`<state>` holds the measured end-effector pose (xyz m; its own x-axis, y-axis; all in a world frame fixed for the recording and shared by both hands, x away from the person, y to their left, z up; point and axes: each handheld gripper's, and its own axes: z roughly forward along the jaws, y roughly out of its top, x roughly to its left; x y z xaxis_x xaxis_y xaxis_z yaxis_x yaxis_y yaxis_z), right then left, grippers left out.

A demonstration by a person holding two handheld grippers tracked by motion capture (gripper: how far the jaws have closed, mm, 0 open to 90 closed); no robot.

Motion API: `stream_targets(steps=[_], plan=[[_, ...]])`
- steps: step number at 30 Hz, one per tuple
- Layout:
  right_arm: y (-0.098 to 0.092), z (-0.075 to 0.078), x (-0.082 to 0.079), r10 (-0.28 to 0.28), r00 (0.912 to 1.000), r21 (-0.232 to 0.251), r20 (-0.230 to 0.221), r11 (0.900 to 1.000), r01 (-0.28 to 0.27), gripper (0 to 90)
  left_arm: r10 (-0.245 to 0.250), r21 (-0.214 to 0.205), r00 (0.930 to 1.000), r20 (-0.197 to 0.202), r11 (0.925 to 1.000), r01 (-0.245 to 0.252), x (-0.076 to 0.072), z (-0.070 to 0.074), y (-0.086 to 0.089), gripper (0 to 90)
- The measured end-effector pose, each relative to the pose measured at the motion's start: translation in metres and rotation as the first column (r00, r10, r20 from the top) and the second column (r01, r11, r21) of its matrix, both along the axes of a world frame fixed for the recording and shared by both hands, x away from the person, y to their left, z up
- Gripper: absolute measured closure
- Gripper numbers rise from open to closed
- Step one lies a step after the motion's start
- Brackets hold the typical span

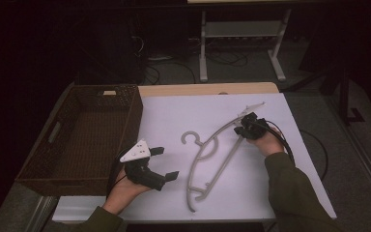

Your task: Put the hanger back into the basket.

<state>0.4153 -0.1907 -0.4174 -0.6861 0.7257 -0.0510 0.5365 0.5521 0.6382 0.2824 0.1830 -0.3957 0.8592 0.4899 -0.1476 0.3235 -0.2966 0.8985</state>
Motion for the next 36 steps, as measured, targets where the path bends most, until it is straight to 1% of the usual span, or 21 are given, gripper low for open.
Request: stream_targets(steps=[2,3,4,5,7,8,9,10,11,12,13,15,17,18,19,21,25,31,33,35,36], plan=[[0.003,0.003,-0.024,0.062,0.9981,0.014,-0.004,0.998,-0.062,89.7,0.004,-0.004,1.0,-0.003,1.0,-0.004,0.0,0.0,0.001,0.0],[0.003,0.003,-0.024,0.062,0.9981,0.014,-0.004,0.998,-0.062,89.7,0.004,-0.004,1.0,-0.003,1.0,-0.004,0.0,0.0,0.001,0.0],[0.004,0.004,-0.031,0.074,0.9973,0.016,-0.007,0.9972,-0.074,89.7,0.004,-0.004,1.0,-0.003,1.0,-0.004,0.0,0.0,0.001,0.0],[0.008,0.004,-0.049,0.124,0.9922,0.034,-0.015,0.9918,-0.123,89.7,0.004,-0.003,1.0,0.002,1.0,-0.004,-0.001,0.0,0.001,0.0],[0.014,0.003,-0.065,0.161,0.9863,0.045,-0.035,0.9861,-0.16,89.7,0.007,-0.005,1.0,0.003,1.0,-0.007,-0.001,0.0,0.001,0.0],[0.017,0.002,-0.076,0.19,0.981,0.054,-0.039,0.9807,-0.188,89.7,0.007,-0.006,1.0,0.002,1.0,-0.007,-0.001,0.0,0.001,0.0],[0.02,0.001,-0.083,0.214,0.976,0.056,-0.042,0.9758,-0.211,89.7,0.006,-0.003,1.0,0.003,1.0,-0.006,-0.001,0.0,0.001,0.0],[0.022,0.0,-0.089,0.224,0.9735,0.06,-0.045,0.9734,-0.221,89.7,0.006,-0.002,1.0,0.004,1.0,-0.006,-0.001,0.0,0.001,0.0],[0.022,0.0,-0.089,0.224,0.9735,0.06,-0.045,0.9734,-0.221,89.7,0.006,-0.002,1.0,0.004,1.0,-0.006,-0.001,0.0,0.001,0.0],[0.025,-0.001,-0.098,0.243,0.9687,0.071,-0.052,0.9684,-0.239,89.7,0.006,-0.002,1.0,0.004,1.0,-0.006,-0.001,0.0,0.001,0.0],[0.031,-0.004,-0.11,0.276,0.9585,0.073,-0.071,0.9597,-0.271,89.7,0.005,-0.003,1.0,0.001,1.0,-0.005,-0.001,0.0,0.0,0.0],[0.036,-0.009,-0.118,0.309,0.948,0.06,-0.076,0.9504,-0.305,89.7,0.004,-0.003,1.0,0.001,1.0,-0.004,-0.001,0.0,0.0,0.0],[0.04,-0.014,-0.121,0.332,0.9403,0.042,-0.073,0.943,-0.33,89.7,0.004,-0.001,1.0,0.001,1.0,-0.004,-0.001,0.0,0.0,0.0],[0.042,-0.015,-0.122,0.329,0.9401,0.046,-0.088,0.9441,-0.327,89.7,0.005,0.001,1.0,0.0,1.0,-0.005,-0.001,0.0,0.0,0.0],[0.043,-0.017,-0.121,0.335,0.9389,0.035,-0.079,0.9422,-0.333,89.7,0.004,0.002,1.0,0.001,1.0,-0.004,-0.001,-0.001,0.0,0.0],[0.045,-0.018,-0.119,0.336,0.9378,0.048,-0.086,0.9416,-0.333,89.8,0.003,0.004,1.0,0.002,1.0,-0.003,-0.001,-0.001,-0.001,0.0],[0.054,-0.02,-0.116,0.354,0.9317,0.039,-0.084,0.9354,-0.351,89.7,0.006,0.0,1.0,0.0,1.0,-0.006,-0.001,-0.001,0.0,0.0],[0.072,-0.017,-0.11,0.379,0.9231,0.077,-0.062,0.9239,-0.375,89.8,0.005,0.001,1.0,0.003,1.0,-0.005,-0.001,0.0,0.0,0.0],[0.08,-0.017,-0.107,0.388,0.9201,0.076,-0.051,0.9201,-0.384,89.8,0.004,0.006,1.0,0.005,1.0,-0.004,-0.001,0.0,0.0,0.0],[0.092,-0.022,-0.104,0.406,0.9118,0.047,-0.062,0.9138,-0.404,89.8,0.004,0.004,1.0,0.005,1.0,-0.004,-0.002,0.0,-0.001,0.0],[0.097,-0.025,-0.102,0.429,0.9025,0.024,-0.043,0.9035,-0.428,89.8,0.006,-0.002,1.0,0.004,1.0,-0.006,-0.002,0.0,-0.001,0.0]])
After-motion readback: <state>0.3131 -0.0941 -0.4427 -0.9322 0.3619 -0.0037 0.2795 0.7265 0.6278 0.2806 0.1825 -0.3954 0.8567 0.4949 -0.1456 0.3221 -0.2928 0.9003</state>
